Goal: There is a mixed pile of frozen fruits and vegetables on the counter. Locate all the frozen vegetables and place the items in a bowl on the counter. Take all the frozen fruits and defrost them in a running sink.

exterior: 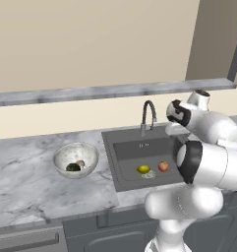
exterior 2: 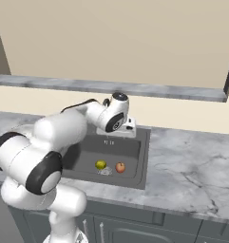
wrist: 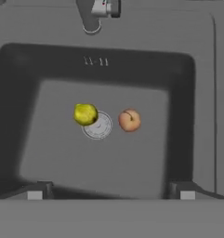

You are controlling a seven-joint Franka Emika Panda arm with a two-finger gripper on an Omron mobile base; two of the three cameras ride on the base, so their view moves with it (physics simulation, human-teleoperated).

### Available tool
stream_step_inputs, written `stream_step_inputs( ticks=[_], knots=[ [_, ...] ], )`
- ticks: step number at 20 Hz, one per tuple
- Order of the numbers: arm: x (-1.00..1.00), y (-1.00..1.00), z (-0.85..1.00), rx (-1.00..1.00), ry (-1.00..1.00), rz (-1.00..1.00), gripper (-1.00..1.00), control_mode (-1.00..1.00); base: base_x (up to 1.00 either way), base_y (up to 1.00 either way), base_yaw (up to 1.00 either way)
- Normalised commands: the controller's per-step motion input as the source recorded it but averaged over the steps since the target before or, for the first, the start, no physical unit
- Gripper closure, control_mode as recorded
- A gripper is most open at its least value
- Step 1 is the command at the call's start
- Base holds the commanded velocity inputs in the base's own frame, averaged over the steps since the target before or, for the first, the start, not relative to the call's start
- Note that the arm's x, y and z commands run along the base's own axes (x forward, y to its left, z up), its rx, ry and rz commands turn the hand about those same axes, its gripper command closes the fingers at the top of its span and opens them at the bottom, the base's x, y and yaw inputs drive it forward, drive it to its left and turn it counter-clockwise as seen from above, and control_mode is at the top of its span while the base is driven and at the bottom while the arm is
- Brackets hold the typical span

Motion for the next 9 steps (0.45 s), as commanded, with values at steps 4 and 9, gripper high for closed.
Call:
stream_step_inputs(
  ticks=[4,9],
  knots=[
    [-0.59,0.0,0.83,0.0,0.02,0.0,-1.0,-1.0,0.0,0.0,0.0],
    [-0.75,0.02,0.43,-0.02,-0.12,0.0,-1.0,-1.0,0.0,0.0,0.0]
  ],
)
